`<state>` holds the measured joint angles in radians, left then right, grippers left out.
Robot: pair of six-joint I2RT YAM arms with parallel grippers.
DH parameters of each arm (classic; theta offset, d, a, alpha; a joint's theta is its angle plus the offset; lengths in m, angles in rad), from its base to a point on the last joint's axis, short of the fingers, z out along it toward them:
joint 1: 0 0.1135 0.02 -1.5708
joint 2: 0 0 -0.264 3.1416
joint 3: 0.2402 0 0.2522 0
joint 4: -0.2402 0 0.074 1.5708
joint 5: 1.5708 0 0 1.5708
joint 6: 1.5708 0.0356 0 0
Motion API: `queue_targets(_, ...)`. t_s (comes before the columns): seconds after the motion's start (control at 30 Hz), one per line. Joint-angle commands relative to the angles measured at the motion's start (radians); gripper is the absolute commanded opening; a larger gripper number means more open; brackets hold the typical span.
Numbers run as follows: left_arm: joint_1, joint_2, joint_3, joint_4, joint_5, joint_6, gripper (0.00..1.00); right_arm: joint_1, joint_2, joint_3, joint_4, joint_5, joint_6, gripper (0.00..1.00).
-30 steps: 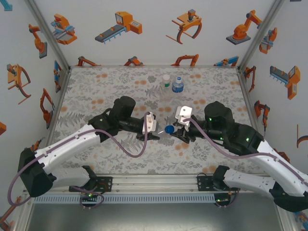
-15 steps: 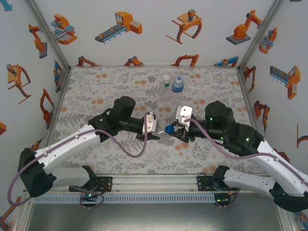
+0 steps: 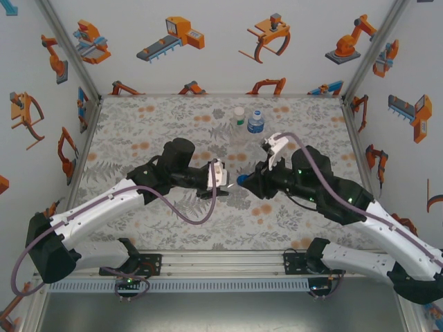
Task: Screw on the bottle caps
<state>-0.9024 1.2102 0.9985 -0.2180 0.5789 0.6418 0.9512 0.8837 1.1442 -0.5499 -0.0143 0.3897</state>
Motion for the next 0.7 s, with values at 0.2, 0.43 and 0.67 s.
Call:
queue_targets(0.2,-0.005,0.020,-0.004,0.064,-0.080,0.001,0.00,-0.005,0.025,-0.016,-0.008,0.316,0.836,0.00)
queue_targets(0.43,-0.007,0.020,-0.003,0.065,-0.076,-0.011,0.00,-0.005,0.035,0.031,0.030,0.289,0.603,0.20)
queue_targets(0.67,-0.006,0.008,-0.013,0.063,-0.044,-0.015,0.00,-0.005,-0.037,0.056,0.089,0.240,0.122,0.39)
